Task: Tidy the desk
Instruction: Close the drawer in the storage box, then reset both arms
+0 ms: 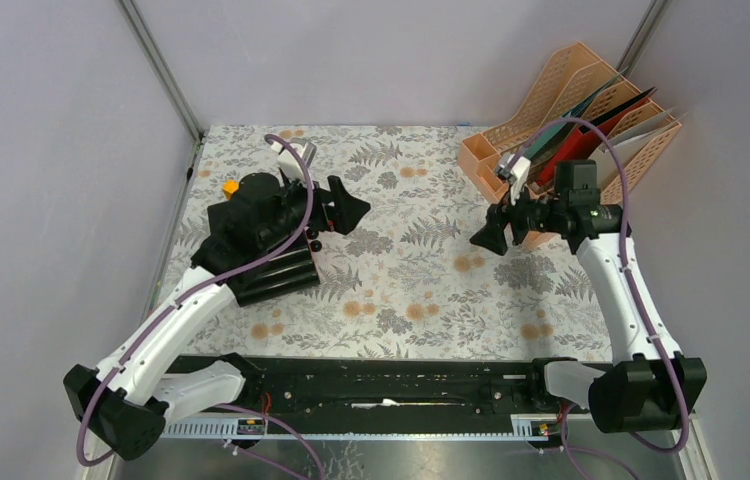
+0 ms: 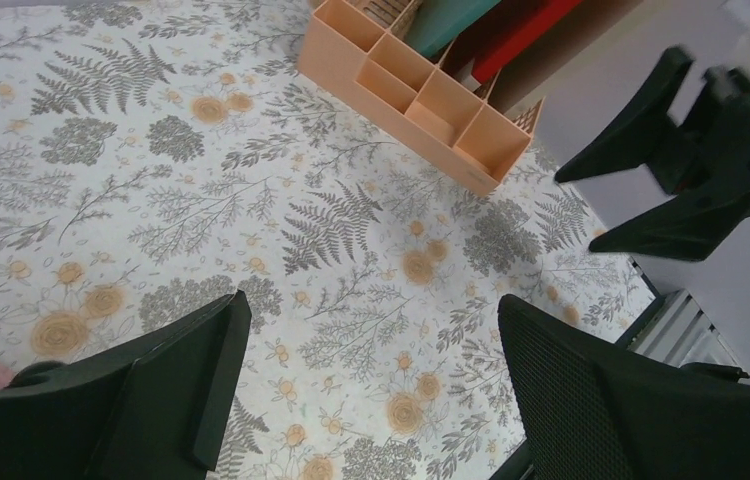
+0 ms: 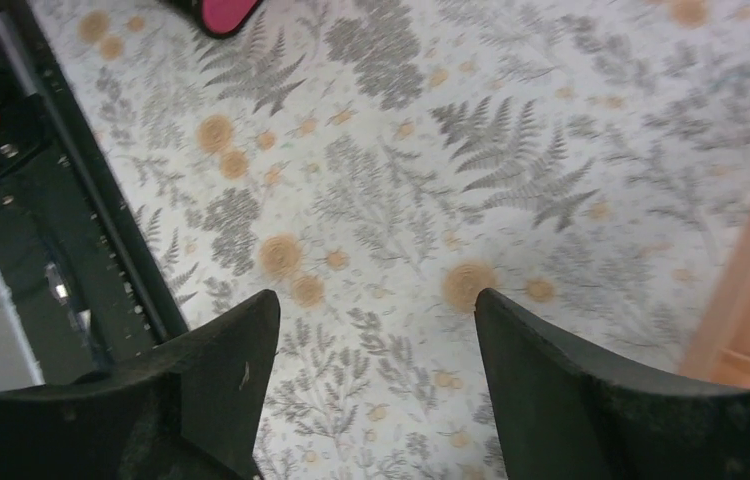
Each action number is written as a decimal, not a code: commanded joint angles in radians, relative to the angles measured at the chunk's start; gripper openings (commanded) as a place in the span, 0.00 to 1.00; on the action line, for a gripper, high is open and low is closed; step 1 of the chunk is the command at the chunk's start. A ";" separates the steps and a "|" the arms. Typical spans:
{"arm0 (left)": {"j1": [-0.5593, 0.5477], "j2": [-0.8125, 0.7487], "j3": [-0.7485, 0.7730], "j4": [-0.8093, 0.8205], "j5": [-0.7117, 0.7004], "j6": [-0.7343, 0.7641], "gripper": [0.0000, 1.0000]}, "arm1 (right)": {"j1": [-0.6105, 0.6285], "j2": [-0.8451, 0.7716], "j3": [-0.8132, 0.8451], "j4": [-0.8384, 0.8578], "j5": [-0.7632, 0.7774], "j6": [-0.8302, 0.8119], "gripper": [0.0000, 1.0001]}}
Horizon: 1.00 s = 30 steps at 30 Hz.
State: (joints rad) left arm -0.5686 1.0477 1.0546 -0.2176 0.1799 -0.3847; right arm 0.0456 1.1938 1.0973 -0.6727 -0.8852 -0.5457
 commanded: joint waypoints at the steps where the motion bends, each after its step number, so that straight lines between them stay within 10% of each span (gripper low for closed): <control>1: 0.034 -0.050 0.035 -0.003 0.039 0.001 0.99 | -0.006 -0.038 0.158 -0.048 0.145 -0.031 0.82; 5: 0.049 -0.087 0.014 0.000 0.045 0.000 0.99 | -0.013 -0.035 0.275 -0.064 0.237 -0.014 0.99; 13: 0.061 -0.107 0.005 -0.002 0.092 -0.010 0.99 | -0.027 -0.051 0.330 0.063 0.330 0.334 1.00; 30: 0.004 0.021 0.072 0.089 0.253 -0.067 0.99 | -0.027 -0.077 0.499 0.008 0.311 0.434 1.00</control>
State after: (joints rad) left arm -0.5495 1.1015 1.0809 -0.1871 0.4072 -0.5041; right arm 0.0231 1.1225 1.4967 -0.6476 -0.5835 -0.1310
